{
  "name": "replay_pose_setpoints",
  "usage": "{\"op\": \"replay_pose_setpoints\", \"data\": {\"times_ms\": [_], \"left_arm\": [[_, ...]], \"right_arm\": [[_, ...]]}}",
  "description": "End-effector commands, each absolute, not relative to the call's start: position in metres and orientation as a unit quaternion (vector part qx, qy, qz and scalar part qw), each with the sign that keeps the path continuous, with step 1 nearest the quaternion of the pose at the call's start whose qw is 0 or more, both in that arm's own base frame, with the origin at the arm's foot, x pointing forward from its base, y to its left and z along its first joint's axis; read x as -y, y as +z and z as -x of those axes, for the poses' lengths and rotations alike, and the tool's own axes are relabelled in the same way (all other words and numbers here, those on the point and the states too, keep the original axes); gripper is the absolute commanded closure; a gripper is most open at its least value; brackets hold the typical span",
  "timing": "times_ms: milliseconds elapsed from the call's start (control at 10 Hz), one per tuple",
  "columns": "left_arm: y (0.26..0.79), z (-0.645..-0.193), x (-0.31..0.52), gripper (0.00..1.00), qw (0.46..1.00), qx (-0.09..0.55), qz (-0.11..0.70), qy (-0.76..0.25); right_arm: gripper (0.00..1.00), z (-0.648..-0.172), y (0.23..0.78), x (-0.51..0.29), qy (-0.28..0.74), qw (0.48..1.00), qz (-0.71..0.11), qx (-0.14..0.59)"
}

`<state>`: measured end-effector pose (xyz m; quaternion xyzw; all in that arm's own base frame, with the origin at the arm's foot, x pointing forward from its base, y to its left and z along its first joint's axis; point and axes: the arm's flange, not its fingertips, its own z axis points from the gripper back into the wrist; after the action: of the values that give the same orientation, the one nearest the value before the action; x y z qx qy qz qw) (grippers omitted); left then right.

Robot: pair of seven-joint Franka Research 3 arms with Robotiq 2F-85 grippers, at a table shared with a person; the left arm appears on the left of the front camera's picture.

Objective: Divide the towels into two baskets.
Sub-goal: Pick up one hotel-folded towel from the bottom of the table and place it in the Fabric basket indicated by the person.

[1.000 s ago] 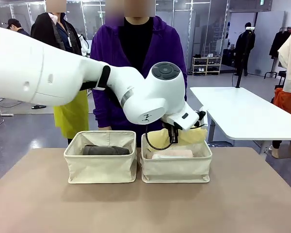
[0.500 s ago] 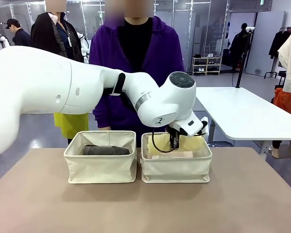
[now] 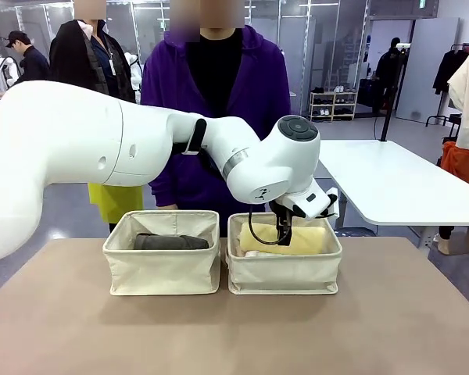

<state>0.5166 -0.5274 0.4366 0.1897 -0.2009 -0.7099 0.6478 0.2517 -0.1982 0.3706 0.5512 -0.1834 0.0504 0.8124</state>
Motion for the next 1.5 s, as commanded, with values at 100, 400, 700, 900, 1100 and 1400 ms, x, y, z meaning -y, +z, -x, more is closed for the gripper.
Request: {"op": "replay_pose_setpoints", "data": {"times_ms": [100, 400, 700, 900, 1100, 1400], "left_arm": [[0.444, -0.512, 0.527, 0.00, 0.644, 0.197, -0.193, -0.714], [0.440, -0.515, 0.529, 0.00, 0.647, 0.204, -0.190, -0.710], [0.440, -0.515, 0.529, 0.00, 0.647, 0.204, -0.190, -0.710], [0.440, -0.515, 0.529, 0.00, 0.647, 0.204, -0.190, -0.710], [0.440, -0.515, 0.529, 0.00, 0.647, 0.204, -0.190, -0.710], [0.440, -0.515, 0.529, 0.00, 0.647, 0.204, -0.190, -0.710]], "right_arm": [[0.00, -0.248, 0.375, 0.197, 0.049, 0.810, -0.554, 0.187], [0.00, -0.248, 0.375, 0.197, 0.049, 0.810, -0.554, 0.187], [0.00, -0.248, 0.375, 0.197, 0.049, 0.810, -0.554, 0.187], [0.00, -0.248, 0.375, 0.197, 0.049, 0.810, -0.554, 0.187], [0.00, -0.248, 0.375, 0.197, 0.049, 0.810, -0.554, 0.187], [0.00, -0.248, 0.375, 0.197, 0.049, 0.810, -0.554, 0.187]]}}
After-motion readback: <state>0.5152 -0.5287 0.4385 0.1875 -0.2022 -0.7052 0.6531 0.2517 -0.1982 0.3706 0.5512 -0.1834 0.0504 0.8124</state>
